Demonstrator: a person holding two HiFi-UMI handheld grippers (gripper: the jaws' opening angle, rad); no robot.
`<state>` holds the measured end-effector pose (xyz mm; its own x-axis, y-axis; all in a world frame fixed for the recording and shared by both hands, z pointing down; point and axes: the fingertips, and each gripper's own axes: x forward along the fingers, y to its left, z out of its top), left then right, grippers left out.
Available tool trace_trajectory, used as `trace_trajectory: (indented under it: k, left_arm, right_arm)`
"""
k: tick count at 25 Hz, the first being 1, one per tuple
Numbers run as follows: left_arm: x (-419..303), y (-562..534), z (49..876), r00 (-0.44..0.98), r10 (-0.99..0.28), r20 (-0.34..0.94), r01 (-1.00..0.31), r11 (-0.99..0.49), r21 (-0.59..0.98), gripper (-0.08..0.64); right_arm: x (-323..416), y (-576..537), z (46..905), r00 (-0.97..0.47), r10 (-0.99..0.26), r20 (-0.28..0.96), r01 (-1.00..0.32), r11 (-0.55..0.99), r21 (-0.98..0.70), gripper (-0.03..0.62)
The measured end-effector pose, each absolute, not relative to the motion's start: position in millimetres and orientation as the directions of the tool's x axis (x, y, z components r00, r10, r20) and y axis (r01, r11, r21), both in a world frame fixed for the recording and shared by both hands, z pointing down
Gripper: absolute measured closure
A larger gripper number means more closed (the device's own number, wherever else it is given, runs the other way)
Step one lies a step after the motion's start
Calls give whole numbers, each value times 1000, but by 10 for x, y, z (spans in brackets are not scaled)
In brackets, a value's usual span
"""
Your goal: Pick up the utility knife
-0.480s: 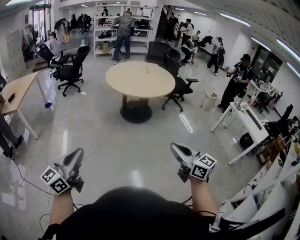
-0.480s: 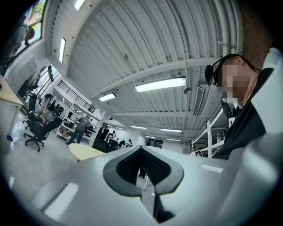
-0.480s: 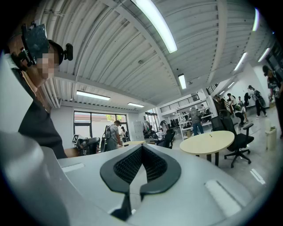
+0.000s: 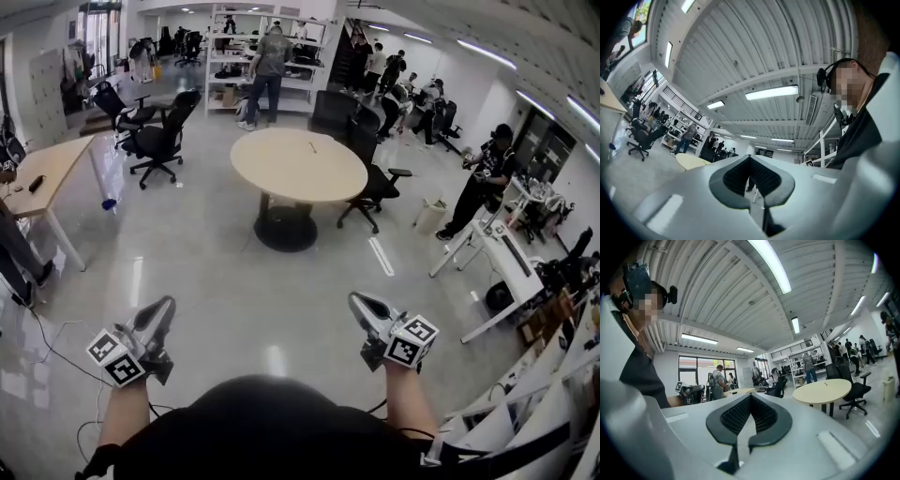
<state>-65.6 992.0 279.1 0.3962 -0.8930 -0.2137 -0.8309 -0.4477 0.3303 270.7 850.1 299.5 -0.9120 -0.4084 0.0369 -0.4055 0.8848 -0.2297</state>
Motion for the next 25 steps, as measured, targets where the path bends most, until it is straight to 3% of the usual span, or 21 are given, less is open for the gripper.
trace_trajectory:
  k: [25]
  left_arm:
    - [-1837, 10082, 3337, 336, -919, -205, -803, -393, 449, 577]
  right_arm:
    - [1400, 8510, 3187, -921, -371, 117, -388, 899, -202, 577]
